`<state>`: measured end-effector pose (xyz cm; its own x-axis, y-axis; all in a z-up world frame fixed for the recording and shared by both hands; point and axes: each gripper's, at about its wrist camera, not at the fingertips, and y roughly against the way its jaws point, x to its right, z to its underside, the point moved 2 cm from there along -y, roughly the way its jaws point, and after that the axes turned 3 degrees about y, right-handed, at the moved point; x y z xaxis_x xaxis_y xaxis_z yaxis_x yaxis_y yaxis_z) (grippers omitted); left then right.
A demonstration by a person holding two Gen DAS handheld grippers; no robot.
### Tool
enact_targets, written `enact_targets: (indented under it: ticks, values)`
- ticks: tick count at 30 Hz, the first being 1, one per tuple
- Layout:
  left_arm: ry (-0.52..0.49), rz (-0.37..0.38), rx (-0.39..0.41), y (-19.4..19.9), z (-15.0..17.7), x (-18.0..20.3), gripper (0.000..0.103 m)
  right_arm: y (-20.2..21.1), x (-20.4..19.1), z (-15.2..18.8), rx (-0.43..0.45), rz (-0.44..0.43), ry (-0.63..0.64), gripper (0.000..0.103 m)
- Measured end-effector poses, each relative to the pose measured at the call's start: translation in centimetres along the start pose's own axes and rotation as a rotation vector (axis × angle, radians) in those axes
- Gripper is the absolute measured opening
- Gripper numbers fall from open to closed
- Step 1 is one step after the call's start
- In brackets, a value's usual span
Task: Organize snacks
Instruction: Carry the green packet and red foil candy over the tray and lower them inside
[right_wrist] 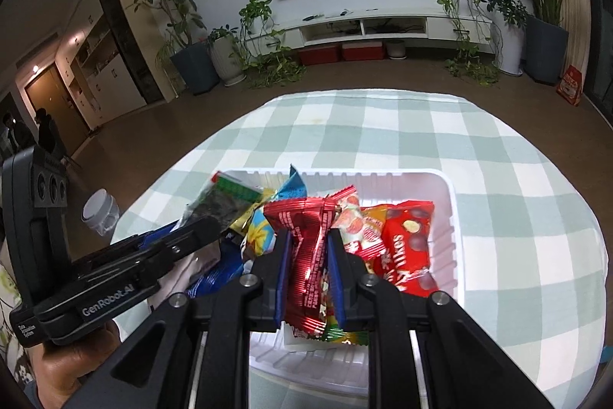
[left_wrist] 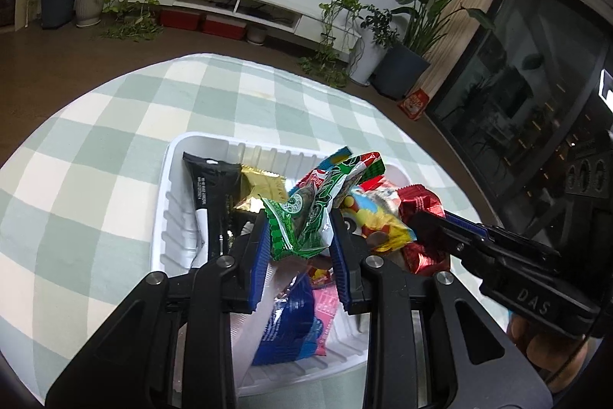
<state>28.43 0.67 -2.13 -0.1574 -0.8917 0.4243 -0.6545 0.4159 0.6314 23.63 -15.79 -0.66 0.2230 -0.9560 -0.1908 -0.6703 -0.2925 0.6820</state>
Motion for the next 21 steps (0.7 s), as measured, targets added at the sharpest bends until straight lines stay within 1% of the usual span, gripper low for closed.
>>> enact_targets:
  ticks: [3, 7, 9, 11, 13, 18, 21]
  values:
    - [-0.001, -0.004, 0.001, -0.3, 0.0, -0.1, 0.027, -0.6, -0.5, 0.4, -0.011, 0.013, 0.029, 0.021]
    - [-0.010, -0.012, -0.014, -1.1, 0.3, -0.1, 0.029, -1.2, -0.3, 0.7, -0.025, 0.030, 0.034, 0.021]
    - [-0.014, -0.011, -0.021, -1.5, 0.4, 0.0, 0.033, -1.4, -0.2, 0.8, -0.029, 0.034, 0.032, 0.021]
    - [-0.023, -0.014, -0.018, -1.6, 0.4, 0.2, 0.052, -1.4, -0.2, 0.9, -0.029, 0.036, 0.034, 0.022]
    - [-0.030, -0.020, -0.011, -1.5, 0.4, 0.3, 0.059, -1.4, -0.3, 0.9, -0.024, 0.039, 0.043, 0.022]
    - [-0.032, -0.021, -0.011, -1.6, 0.4, 0.2, 0.059, -1.5, -0.3, 1.0, -0.022, 0.045, 0.053, 0.022]
    - [-0.037, -0.028, -0.003, -1.3, 0.4, 0.3, 0.066, -1.4, -0.3, 1.0, -0.021, 0.048, 0.057, 0.022]
